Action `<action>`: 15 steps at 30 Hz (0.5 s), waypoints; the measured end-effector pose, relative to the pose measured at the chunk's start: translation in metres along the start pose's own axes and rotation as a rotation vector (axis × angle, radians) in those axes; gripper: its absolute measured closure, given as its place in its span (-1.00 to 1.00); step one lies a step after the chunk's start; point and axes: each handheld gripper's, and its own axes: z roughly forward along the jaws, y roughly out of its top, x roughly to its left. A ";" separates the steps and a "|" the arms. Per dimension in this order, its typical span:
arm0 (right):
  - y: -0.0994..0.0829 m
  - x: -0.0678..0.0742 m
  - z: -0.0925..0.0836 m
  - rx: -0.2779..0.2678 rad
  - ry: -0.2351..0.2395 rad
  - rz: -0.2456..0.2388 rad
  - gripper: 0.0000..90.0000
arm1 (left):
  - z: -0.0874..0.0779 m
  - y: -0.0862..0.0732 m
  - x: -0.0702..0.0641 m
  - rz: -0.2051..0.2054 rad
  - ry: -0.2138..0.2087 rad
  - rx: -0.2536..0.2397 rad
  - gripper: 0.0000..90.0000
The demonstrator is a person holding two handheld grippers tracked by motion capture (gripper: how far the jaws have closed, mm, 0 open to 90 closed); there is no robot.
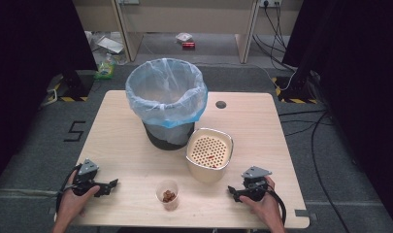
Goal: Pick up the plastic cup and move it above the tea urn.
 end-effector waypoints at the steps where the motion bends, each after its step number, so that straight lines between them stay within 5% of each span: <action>1: 0.000 0.000 0.000 0.001 0.001 -0.001 -0.63 | 0.000 0.000 0.000 0.000 0.000 0.000 -1.00; 11: 0.002 0.008 -0.009 0.026 0.007 -0.033 -0.30 | 0.000 0.000 0.000 0.000 0.000 0.000 -1.00; 15: 0.008 0.018 -0.017 -0.010 0.023 -0.031 -0.24 | 0.000 0.000 0.000 0.000 0.000 0.000 -1.00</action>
